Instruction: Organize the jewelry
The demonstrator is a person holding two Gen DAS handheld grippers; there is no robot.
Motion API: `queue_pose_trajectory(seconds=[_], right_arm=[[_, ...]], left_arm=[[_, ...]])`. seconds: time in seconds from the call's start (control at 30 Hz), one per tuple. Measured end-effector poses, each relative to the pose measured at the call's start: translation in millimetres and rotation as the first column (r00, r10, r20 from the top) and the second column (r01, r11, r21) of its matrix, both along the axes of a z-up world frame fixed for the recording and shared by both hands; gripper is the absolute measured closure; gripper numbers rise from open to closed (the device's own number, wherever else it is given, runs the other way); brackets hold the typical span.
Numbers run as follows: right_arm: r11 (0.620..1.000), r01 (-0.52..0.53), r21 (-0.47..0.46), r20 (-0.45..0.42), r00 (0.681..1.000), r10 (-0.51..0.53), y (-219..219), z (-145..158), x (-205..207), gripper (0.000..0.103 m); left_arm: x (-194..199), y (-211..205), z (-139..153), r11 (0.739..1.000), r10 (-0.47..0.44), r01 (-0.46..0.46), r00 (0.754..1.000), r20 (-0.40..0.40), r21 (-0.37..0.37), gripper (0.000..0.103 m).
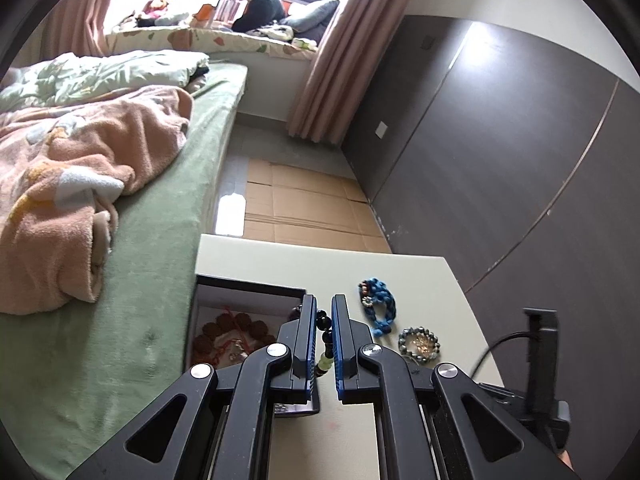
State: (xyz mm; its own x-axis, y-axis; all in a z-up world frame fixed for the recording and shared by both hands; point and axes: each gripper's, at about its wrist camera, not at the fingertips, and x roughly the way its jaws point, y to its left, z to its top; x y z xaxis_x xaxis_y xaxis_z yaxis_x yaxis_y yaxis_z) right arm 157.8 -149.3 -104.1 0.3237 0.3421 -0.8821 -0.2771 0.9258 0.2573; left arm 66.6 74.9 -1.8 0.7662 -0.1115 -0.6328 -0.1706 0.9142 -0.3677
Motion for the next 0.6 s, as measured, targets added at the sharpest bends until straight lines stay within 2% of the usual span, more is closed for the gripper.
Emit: queue_pose_trajectory(seconds=[0.2,0.4,0.6], right_arm=[[0.989,-0.039,0.145,0.021,0.999,0.036,16.8,17.5,-1.9,0.100],[0.975,-0.081,0.205,0.057,0.996,0.070,36.8,28.1,-10.7,0.100],[0.959,-0.105,0.262,0.069,0.994,0.090,54.4,31.3,-12.3,0.100]], left_arm=[[0.2,14.2,-1.2,0.999,0.043,-0.043,0.999,-0.004,0.008,0.096],[8.4,27.2,-10.9,0.997,0.081,-0.082,0.996,-0.044,-0.003,0.095],[23.4,49.5,-34.9,0.989,0.084,-0.106,0.978,-0.193,-0.103,0.095]])
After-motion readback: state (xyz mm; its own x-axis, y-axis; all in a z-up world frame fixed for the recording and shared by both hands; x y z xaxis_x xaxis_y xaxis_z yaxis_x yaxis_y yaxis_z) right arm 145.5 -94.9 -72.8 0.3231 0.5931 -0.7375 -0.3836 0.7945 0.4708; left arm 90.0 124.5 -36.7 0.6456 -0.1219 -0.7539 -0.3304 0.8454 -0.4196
